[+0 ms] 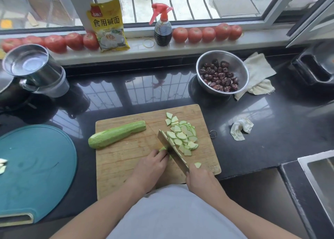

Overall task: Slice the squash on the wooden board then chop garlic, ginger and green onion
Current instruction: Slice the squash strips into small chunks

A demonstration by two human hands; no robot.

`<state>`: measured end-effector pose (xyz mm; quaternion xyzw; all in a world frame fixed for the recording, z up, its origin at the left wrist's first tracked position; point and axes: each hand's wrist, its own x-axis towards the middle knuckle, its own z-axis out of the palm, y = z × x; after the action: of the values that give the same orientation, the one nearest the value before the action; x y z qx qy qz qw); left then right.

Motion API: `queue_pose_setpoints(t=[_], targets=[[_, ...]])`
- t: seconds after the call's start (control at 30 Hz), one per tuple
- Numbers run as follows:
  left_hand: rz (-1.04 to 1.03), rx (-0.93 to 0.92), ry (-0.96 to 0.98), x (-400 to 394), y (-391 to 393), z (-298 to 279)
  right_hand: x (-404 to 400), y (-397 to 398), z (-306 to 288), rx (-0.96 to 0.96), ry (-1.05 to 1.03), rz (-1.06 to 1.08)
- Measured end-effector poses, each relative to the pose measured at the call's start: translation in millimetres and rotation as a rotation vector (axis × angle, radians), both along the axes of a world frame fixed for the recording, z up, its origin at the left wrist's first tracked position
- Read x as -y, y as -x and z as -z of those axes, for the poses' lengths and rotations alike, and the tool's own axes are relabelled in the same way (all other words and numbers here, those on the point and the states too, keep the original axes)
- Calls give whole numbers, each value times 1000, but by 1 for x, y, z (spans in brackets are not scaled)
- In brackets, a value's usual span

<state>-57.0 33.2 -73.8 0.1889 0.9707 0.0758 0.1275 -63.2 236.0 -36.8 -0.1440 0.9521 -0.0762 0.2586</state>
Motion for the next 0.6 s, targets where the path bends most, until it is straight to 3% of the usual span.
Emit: queue_pose_setpoints(t=[0.3,0.47,0.6], targets=[[-4,-76,-58,0,1,-2,17,9,27,8,-30,7],[-4,-110,-57,5,-4,3,15,15,26,8,95,117],[-8,-122,-67,9,-4,6,3,7,17,-8,126,77]])
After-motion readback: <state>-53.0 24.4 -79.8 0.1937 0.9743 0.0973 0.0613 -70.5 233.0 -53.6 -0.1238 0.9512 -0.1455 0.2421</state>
